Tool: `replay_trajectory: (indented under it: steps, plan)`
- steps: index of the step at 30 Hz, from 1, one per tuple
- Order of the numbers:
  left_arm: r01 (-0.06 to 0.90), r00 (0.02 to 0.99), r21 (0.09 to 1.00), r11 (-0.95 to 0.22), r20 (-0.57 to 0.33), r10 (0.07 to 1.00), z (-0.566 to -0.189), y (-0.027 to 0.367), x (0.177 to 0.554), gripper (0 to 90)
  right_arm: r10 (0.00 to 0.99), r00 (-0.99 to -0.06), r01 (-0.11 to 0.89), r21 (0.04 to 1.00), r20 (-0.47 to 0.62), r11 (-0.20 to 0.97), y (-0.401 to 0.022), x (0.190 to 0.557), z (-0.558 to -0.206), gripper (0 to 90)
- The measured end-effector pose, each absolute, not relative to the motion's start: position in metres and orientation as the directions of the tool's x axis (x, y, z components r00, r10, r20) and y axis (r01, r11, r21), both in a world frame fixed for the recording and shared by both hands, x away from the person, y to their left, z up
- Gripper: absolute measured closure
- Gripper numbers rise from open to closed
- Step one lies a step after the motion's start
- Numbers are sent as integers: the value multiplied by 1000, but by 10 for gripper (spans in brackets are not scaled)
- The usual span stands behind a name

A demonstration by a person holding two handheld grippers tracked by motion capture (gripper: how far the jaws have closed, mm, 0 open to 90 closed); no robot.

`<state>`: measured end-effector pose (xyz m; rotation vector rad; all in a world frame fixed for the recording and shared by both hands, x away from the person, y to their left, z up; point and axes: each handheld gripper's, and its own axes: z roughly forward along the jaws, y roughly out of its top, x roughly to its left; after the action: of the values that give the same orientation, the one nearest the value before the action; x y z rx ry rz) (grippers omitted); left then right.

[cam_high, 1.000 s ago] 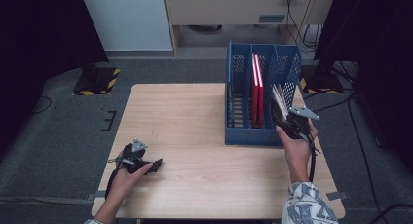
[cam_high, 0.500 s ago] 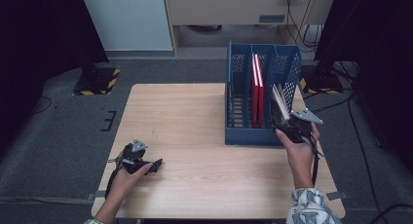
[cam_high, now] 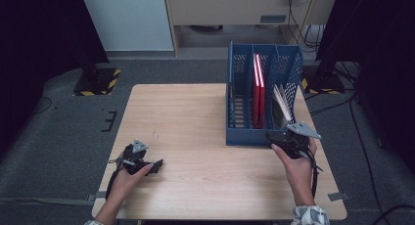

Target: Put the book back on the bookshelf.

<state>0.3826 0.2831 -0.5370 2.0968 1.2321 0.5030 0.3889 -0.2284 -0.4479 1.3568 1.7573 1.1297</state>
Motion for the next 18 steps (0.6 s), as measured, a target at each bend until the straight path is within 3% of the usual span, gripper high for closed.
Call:
replay_trajectory:
  steps: [18]
  plan:
    - [626,486,696,-351,3,874,-537,283,382,0,927,-372,469,872,48,143,-197,357,-480,112]
